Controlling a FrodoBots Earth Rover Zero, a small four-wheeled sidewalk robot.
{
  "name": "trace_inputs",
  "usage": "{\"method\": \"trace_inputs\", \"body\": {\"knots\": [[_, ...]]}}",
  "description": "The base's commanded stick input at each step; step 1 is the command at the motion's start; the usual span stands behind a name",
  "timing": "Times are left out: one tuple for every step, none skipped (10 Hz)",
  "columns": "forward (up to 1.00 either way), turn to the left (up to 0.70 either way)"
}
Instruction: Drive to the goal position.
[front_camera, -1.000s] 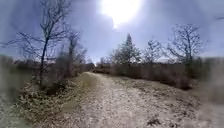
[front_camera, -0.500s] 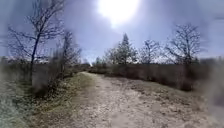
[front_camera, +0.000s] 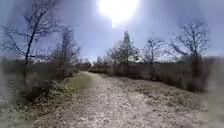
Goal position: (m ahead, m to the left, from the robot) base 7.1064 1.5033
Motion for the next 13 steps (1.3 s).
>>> {"method": "trace_inputs", "body": {"knots": [[0.70,0.00],[0.70,0.00],[0.70,0.00],[0.70,0.00],[0.70,0.00],[0.70,0.00],[0.70,0.00],[0.70,0.00],[0.70,0.00],[0.70,0.00],[0.70,0.00],[0.70,0.00],[0.70,0.00]]}}
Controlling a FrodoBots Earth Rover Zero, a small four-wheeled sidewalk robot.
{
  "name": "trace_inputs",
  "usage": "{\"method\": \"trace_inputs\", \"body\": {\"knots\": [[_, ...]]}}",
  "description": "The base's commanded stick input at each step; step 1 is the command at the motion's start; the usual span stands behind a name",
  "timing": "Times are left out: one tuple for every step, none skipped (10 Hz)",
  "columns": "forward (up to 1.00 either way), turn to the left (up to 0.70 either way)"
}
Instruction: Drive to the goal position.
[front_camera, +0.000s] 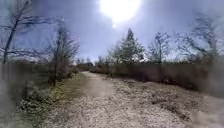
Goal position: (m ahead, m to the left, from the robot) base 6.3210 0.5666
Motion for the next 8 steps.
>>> {"method": "trace_inputs", "body": {"knots": [[0.70,0.00],[0.70,0.00],[0.70,0.17],[0.70,0.28],[0.70,0.29],[0.70,0.00],[0.70,0.00],[0.70,0.00]]}}
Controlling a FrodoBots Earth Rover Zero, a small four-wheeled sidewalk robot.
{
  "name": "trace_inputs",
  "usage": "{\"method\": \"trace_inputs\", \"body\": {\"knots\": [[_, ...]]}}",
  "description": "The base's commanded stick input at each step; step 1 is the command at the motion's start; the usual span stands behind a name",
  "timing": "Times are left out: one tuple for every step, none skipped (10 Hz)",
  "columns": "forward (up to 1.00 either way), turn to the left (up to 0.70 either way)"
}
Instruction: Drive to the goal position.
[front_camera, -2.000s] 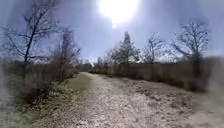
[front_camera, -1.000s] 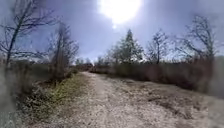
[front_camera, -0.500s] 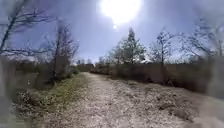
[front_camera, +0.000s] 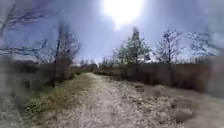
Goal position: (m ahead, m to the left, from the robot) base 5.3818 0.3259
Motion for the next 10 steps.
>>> {"method": "trace_inputs", "body": {"knots": [[0.70,0.00],[0.70,0.00],[0.70,0.00],[0.70,0.00],[0.70,0.00],[0.70,0.00],[0.70,0.00],[0.70,0.00],[0.70,0.00],[0.70,0.00]]}}
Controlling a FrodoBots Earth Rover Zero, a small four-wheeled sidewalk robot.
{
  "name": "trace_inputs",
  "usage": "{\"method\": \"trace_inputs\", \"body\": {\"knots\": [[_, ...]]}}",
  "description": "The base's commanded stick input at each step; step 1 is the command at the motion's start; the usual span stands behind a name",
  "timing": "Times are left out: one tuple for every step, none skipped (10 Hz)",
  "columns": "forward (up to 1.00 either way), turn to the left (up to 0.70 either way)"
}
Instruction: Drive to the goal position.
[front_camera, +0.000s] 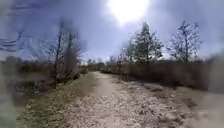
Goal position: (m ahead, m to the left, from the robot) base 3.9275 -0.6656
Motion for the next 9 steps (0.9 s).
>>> {"method": "trace_inputs", "body": {"knots": [[0.70,0.00],[0.70,0.00],[0.70,0.00],[0.70,0.00],[0.70,0.00],[0.70,0.00],[0.70,0.00],[0.70,0.00],[0.70,0.00]]}}
